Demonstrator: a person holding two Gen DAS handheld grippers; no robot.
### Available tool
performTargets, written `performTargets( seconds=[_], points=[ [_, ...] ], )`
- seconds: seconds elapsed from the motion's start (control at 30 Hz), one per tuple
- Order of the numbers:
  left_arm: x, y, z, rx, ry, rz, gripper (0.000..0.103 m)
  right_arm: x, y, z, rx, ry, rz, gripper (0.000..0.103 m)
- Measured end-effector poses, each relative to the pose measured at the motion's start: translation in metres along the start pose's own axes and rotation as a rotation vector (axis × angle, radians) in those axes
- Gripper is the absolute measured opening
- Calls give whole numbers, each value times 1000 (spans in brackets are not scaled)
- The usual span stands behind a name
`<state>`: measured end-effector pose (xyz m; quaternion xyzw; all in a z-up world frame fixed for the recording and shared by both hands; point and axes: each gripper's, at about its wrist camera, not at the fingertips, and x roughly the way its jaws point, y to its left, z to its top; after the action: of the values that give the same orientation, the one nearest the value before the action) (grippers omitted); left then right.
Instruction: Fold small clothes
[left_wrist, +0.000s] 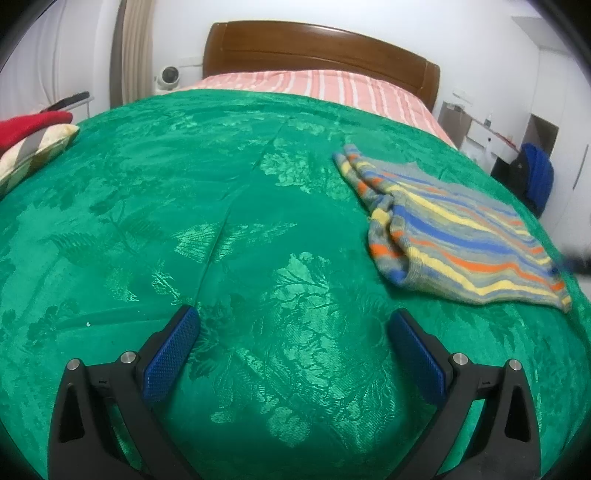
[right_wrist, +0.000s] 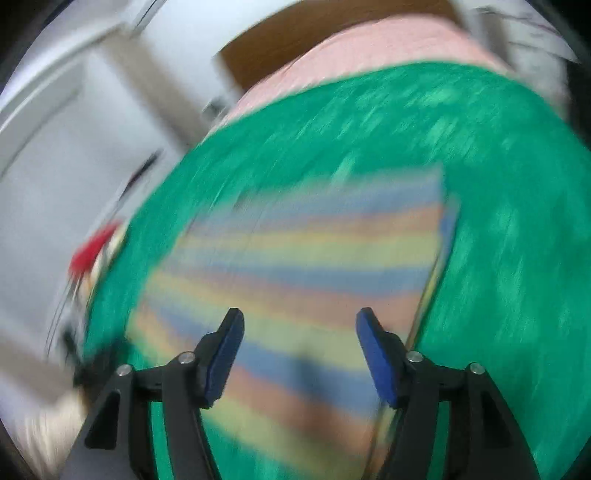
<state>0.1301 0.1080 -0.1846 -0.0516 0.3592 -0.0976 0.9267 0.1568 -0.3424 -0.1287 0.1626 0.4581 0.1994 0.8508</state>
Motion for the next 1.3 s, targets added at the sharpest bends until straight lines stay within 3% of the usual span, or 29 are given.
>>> performTargets(
  seconds=[0.07, 0.1, 0.27, 0.37, 0.43, 0.53, 0.77, 0.87, 0.93, 1.03, 1.2, 1.3],
  points=[
    [0, -1, -1, 1, 0, 3, 102, -4, 8, -46, -53, 79, -23, 65],
    [0, -1, -1, 2, -1, 6, 102, -10, 11, -62, -83, 75, -56, 65],
    [1, -2, -1, 3, 1, 10, 102, -57, 25, -122, -111, -48, -171, 66],
    [1, -2, 0, 3, 2, 11, 102, -80, 16, -144, -38, -192, -253, 80],
    [1, -2, 0, 5, 3, 14, 102, -79, 2, -150, 36, -230, -303, 82],
    [2, -2, -1, 7, 4, 17, 102, -76, -15, -157, 132, -258, -278, 83],
    [3, -5, 1, 13, 14, 30, 102, -69, -12, -165, 79, -277, -313, 88],
    [-1, -14, 5, 47, 50, 100, 101, -70, -12, -167, 58, -276, -319, 91],
    [-13, -33, 11, 106, 47, 119, 101, -70, -13, -167, 60, -281, -311, 91],
    [-40, -93, 20, 234, 1, -23, 101, -72, -16, -169, 70, -293, -293, 91],
    [-47, -252, 1, 677, 3, -199, 101, -88, -24, -166, 169, -338, -248, 90],
    [-26, -326, -21, 836, 38, -288, 100, -112, -37, -169, 263, -416, -261, 90]
  ],
)
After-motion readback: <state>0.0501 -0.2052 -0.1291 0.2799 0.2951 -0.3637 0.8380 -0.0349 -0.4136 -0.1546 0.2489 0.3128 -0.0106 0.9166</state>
